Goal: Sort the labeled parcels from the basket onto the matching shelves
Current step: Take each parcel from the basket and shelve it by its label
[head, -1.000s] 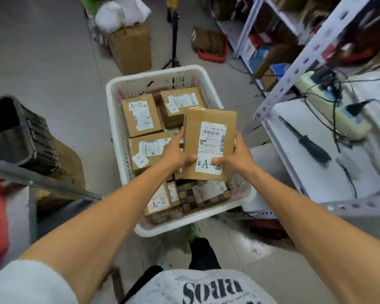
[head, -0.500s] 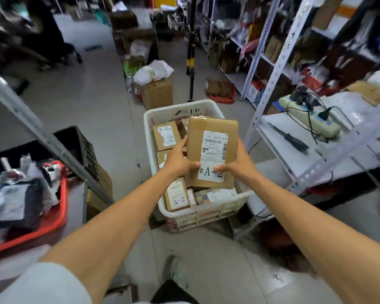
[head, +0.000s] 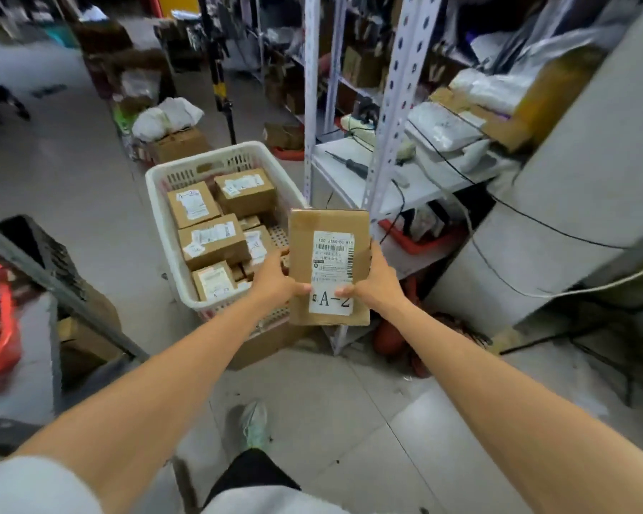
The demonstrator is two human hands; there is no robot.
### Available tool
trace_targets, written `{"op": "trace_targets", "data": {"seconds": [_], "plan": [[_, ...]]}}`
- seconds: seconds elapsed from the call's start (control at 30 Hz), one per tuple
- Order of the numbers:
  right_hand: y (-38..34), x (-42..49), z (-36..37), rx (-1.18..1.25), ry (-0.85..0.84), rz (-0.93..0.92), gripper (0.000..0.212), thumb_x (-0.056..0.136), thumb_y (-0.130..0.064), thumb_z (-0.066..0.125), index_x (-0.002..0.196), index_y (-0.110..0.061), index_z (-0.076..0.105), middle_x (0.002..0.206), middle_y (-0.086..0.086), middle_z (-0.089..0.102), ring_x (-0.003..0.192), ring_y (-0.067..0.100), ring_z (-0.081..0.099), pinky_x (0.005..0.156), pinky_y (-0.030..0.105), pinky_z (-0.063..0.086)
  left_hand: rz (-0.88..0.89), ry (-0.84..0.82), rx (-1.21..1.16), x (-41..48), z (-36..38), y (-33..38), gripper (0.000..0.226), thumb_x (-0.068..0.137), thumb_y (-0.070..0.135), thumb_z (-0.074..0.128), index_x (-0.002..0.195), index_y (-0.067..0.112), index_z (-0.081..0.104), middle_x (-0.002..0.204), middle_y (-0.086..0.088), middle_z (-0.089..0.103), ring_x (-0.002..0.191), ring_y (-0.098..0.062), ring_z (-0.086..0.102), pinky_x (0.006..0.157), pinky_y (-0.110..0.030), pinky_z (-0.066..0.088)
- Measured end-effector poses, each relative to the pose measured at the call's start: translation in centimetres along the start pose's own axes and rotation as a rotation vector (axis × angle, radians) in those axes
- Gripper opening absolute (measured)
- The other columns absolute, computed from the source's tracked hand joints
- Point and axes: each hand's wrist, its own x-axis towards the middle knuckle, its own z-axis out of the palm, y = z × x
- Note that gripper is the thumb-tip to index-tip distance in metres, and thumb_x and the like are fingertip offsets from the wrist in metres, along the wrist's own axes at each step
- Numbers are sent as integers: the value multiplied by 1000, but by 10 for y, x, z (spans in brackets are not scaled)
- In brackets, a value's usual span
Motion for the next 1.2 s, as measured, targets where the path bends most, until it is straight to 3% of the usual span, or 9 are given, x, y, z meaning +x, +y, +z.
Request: {"op": "trace_targets", "data": {"seconds": [0.1, 0.2, 0.33, 0.57, 0.67, 0.77, 1.0, 1.1, 1.2], "plan": [[22, -23, -41, 21, 97, 48, 104, 61, -8, 87, 144, -21, 26, 115, -7, 58, 111, 13, 52, 95, 26, 40, 60, -80, 12, -5, 39, 21, 87, 70, 7, 82, 141, 19, 36, 134, -8, 55, 117, -25, 57, 93, -41, 52], [44, -47, -83, 60, 217, 130, 109, 63, -9, 86, 148, -27, 19, 122, -6, 56, 113, 12, 48, 99, 31, 39, 145, -199, 31, -10, 81, 50, 84, 69, 2, 81, 138, 19, 38, 121, -3, 60, 106, -21, 59, 88, -39, 54], [71, -85, -137, 107, 400, 212, 113, 63, -8, 86, 149, -30, 17, 119, -11, 54, 113, 11, 50, 96, 30, 42, 276, -372, 94, -18, 143, 88, 90, 66, 6, 84, 141, 20, 36, 125, -8, 57, 110, -25, 57, 92, -48, 52], [106, -168, -204, 177, 768, 355, 115, 57, 1, 87, 145, -32, 20, 104, -20, 50, 105, 3, 46, 80, 17, 42, 503, -661, 211, -61, 249, 147, 86, 66, 17, 86, 139, 15, 41, 132, -7, 57, 121, -24, 54, 100, -43, 47], [111, -205, -221, 187, 914, 423, 113, 60, -3, 86, 145, -33, 18, 115, -15, 49, 112, 5, 45, 86, 24, 46, 550, -861, 219, -88, 285, 168, 83, 71, 17, 83, 141, 18, 38, 130, -8, 58, 119, -26, 56, 98, -47, 49], [113, -244, -227, 214, 1059, 480, 115, 62, -4, 86, 148, -32, 15, 131, -7, 49, 123, 12, 45, 98, 41, 48, 638, -1045, 237, -120, 313, 182, 81, 73, 13, 81, 141, 17, 36, 130, -8, 57, 118, -27, 56, 95, -49, 51], [120, -327, -211, 250, 1381, 668, 112, 57, -3, 88, 146, -25, 23, 122, -7, 53, 119, 16, 50, 100, 44, 47, 767, -1354, 314, -194, 356, 181, 71, 74, 11, 79, 135, 18, 43, 121, -9, 61, 98, -18, 59, 85, -47, 56], [118, -365, -188, 282, 1538, 735, 112, 57, 1, 87, 145, -24, 23, 115, -10, 50, 110, 9, 47, 93, 29, 44, 770, -1511, 380, -232, 369, 170, 70, 75, 8, 78, 134, 19, 42, 119, -10, 62, 102, -24, 63, 85, -46, 57], [111, -399, -157, 307, 1669, 827, 112, 60, 1, 86, 147, -22, 20, 122, -5, 52, 109, 8, 45, 87, 25, 40, 762, -1656, 432, -270, 373, 149, 72, 76, 3, 74, 138, 18, 39, 122, -14, 62, 106, -29, 64, 85, -45, 56]]}}
